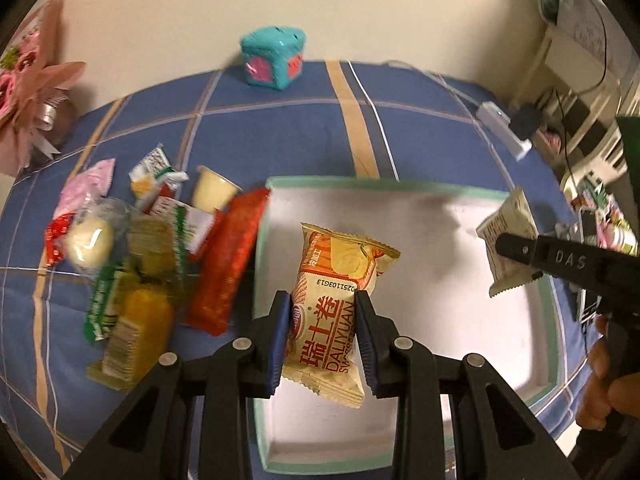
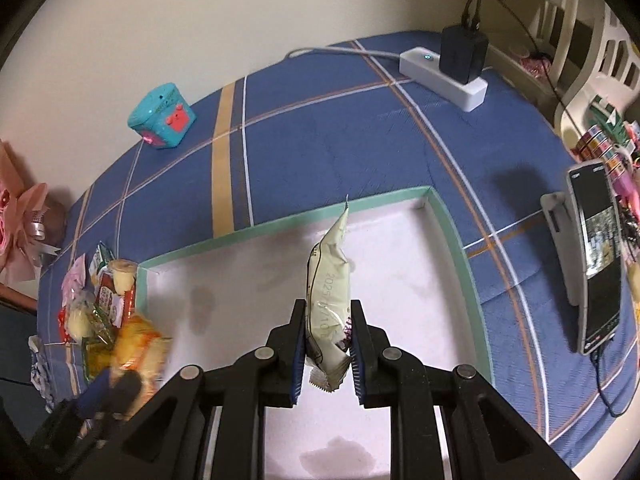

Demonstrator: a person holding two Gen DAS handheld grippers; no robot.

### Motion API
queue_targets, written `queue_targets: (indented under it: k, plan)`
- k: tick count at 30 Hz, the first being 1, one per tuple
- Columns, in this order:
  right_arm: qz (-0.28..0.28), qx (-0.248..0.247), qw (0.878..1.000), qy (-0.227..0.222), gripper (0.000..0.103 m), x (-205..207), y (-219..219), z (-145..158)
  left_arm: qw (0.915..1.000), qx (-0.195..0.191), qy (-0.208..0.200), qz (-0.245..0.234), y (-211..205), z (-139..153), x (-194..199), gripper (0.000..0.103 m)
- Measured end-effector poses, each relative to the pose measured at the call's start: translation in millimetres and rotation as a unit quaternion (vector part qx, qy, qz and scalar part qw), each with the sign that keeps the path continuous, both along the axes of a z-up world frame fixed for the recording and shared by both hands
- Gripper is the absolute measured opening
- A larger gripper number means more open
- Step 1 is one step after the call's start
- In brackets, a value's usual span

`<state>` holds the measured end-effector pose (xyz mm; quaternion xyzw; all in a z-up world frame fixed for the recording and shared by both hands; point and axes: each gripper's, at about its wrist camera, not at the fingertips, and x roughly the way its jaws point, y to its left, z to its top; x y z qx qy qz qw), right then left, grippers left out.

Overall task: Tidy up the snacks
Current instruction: 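Carry the Daliyuan bag with left gripper into tray while right gripper carries cream biscuit pack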

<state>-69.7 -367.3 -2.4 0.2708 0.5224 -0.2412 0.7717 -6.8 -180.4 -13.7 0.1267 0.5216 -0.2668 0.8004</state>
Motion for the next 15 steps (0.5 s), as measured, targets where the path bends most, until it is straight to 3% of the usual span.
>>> queue_targets:
  k: [11, 13, 15]
  plan:
    - [-0.013, 0.018, 0.998, 0.053, 0.024, 0.1, -4.5, -27.9, 0.9997, 0.021, 0.010, -0.008, -12.0, -18.0, 2.8, 0.034]
    - [-0.017, 0.016, 0.998, 0.062, 0.029, -1.3, -6.5, -29.5, 0.9998, 0.019, 0.008, -0.007, -10.4, -15.6, 2.6, 0.038]
    - [-0.026, 0.014, 0.997, 0.070, 0.050, -4.5, -8.7, -30.7, 0.9998, 0.019, 0.004, -0.006, -9.7, -12.4, 2.6, 0.049]
